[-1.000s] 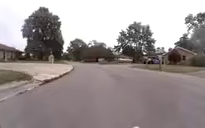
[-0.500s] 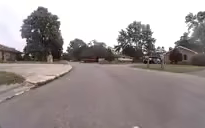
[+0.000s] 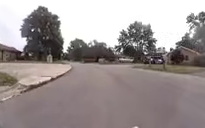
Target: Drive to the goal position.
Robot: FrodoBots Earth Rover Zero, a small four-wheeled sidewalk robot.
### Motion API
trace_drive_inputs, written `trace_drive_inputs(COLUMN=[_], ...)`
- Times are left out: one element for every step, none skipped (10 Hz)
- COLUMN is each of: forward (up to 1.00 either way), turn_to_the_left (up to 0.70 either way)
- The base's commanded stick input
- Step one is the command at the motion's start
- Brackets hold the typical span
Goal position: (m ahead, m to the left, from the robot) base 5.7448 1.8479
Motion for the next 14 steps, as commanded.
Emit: trace_drive_inputs(forward=[0.70, 0.70, 0.70, 0.70, 0.70, 0.70, 0.70, 0.70, 0.70, 0.70, 0.70, 0.70, 0.70, 0.70], turn_to_the_left=[0.00, 0.00, 0.00, 0.00, 0.00, 0.00, 0.16, 0.35, 0.35, 0.28, 0.13, 0.00, 0.00, 0.00])
